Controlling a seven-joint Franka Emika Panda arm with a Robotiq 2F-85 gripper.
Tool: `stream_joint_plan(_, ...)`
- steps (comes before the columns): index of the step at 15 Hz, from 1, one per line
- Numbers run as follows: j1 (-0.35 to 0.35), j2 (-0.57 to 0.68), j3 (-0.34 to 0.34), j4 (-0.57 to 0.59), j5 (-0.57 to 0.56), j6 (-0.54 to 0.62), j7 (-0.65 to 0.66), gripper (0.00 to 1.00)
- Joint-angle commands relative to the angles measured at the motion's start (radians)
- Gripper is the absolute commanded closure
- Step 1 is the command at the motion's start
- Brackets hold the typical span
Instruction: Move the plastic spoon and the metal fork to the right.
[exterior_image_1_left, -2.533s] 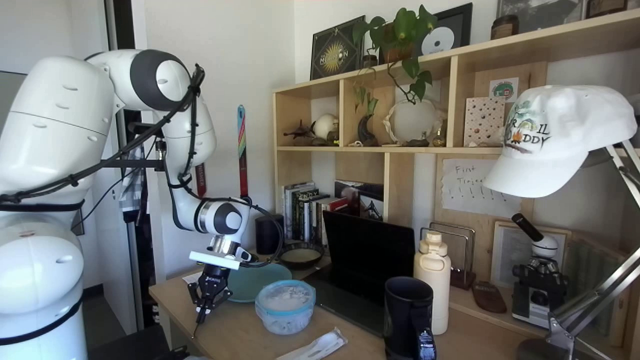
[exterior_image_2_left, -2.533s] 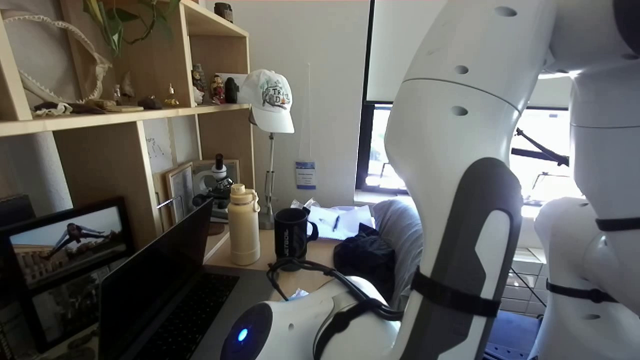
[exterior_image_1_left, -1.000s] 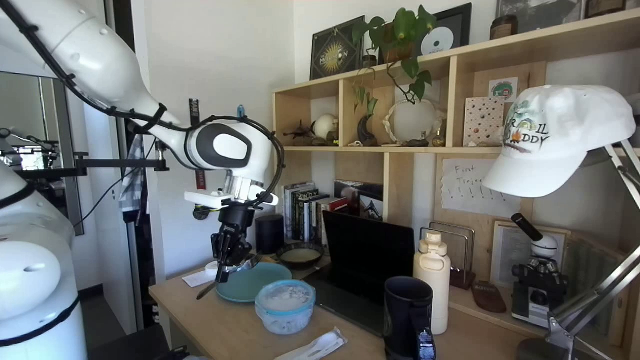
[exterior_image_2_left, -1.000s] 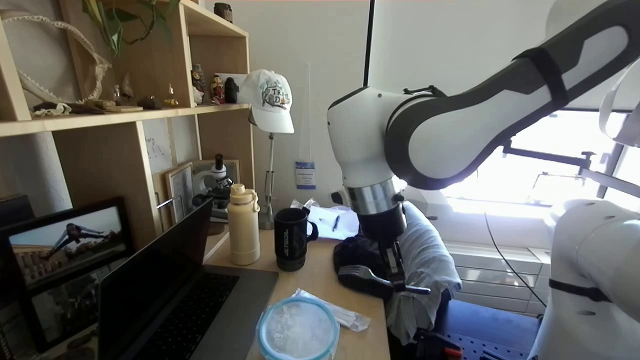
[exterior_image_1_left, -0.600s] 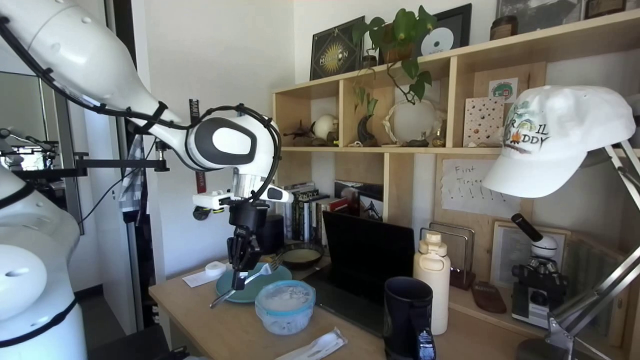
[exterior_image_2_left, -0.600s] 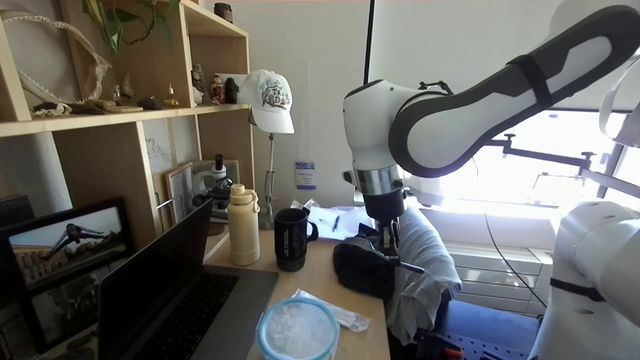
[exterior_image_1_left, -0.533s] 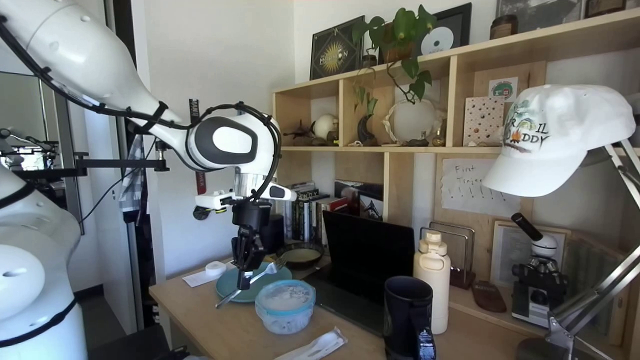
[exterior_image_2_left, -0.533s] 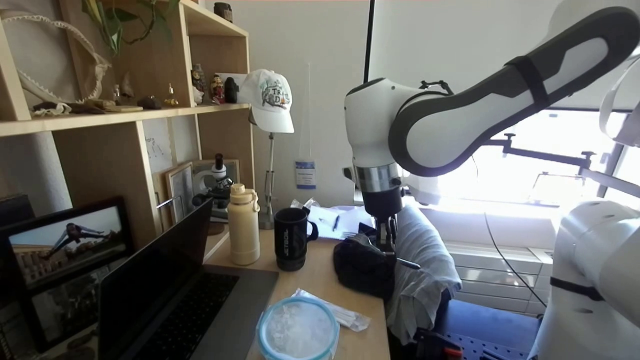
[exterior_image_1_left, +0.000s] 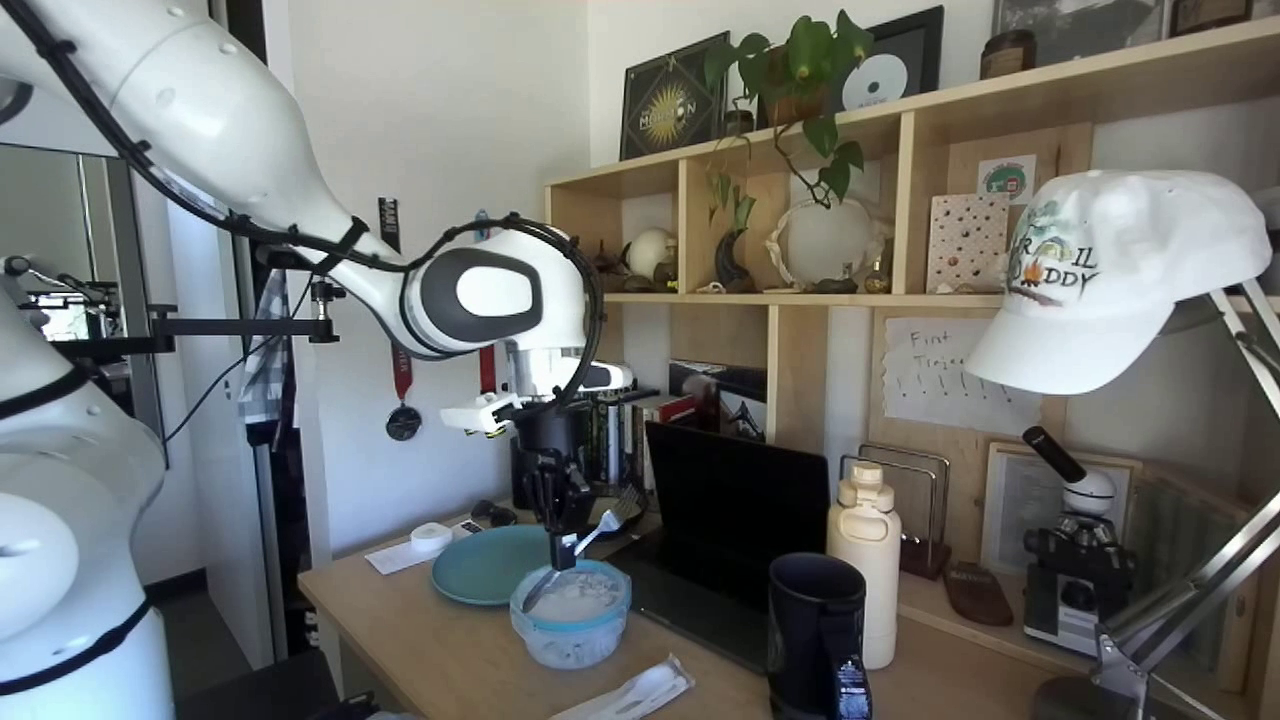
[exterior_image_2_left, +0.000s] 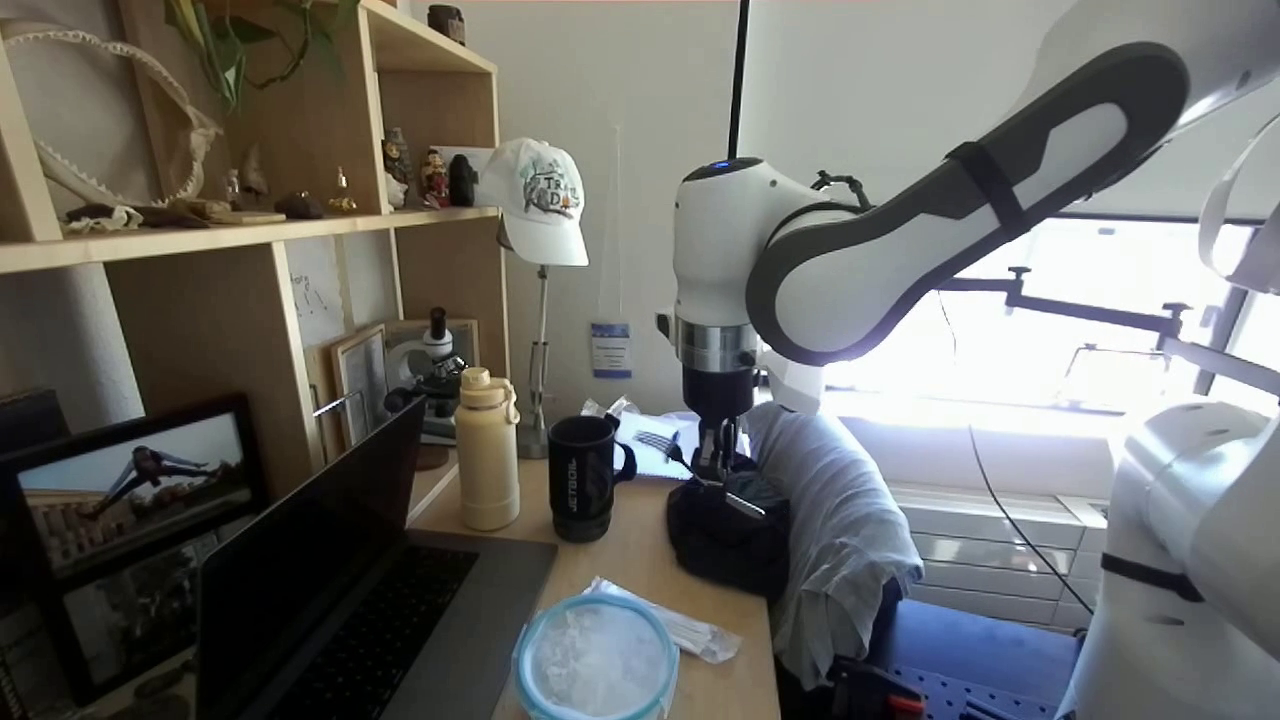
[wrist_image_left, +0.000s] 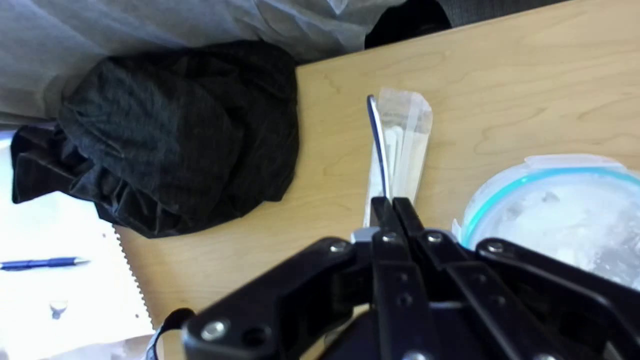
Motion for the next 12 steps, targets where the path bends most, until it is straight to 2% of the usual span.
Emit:
stream_joint_plan(1, -0.012, 0.111, -0.019, 0.036, -0.015, 0.120, 0.008, 0.97)
stream_joint_plan(6, -0.014, 0.237, -0.062, 0.046, 0.012, 0.302, -0.016, 0.97)
stream_joint_plan(12, -0.001, 0.344, -0.096, 0.040, 0.109, 0.502, -0.069, 0.97)
